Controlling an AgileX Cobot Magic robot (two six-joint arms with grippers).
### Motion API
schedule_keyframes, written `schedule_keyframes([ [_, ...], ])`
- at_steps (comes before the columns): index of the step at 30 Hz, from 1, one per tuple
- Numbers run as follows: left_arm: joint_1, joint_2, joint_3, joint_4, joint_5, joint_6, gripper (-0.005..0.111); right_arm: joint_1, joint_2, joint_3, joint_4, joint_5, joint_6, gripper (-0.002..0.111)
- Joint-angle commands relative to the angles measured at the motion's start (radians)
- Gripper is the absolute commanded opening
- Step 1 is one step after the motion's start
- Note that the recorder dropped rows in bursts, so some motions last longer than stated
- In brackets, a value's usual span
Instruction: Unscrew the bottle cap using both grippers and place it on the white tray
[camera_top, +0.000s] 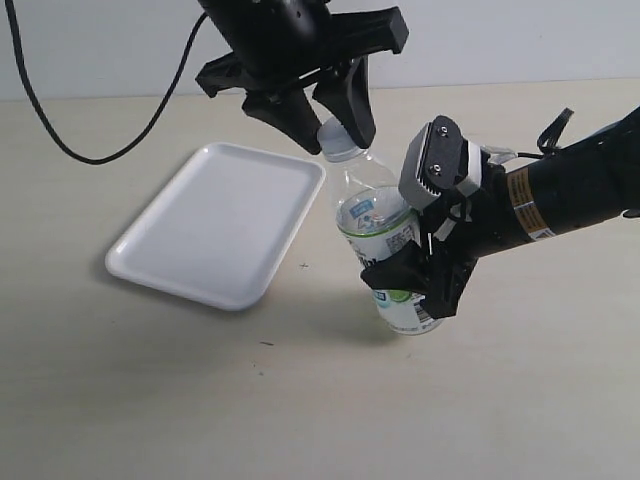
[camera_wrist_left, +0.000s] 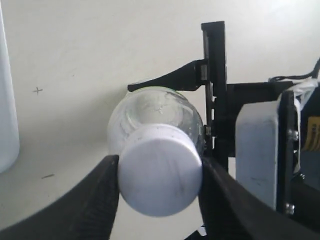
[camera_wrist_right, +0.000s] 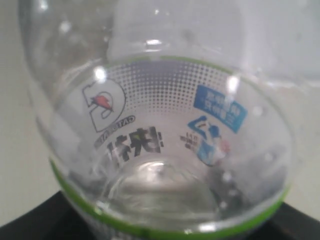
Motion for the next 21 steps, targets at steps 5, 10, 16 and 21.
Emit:
schedule_keyframes([
  [5, 0.004, -0.003, -0.012, 0.009, -0.038, -0.327, 0.000, 0.001, -0.002, 0.003, -0.043, 0.045, -0.051, 0.000],
  [10, 0.004, -0.003, -0.012, -0.014, -0.038, -0.421, 0.000, 0.001, -0.002, 0.003, -0.028, 0.054, -0.051, 0.000],
  [16, 0.004, -0.003, -0.012, -0.008, -0.038, -0.477, 0.000, 0.001, -0.002, 0.003, -0.025, 0.057, -0.054, 0.000],
  [21, 0.006, -0.003, -0.012, -0.006, -0.038, -0.449, 0.000, 0.001, -0.002, 0.003, -0.019, 0.056, -0.050, 0.000],
])
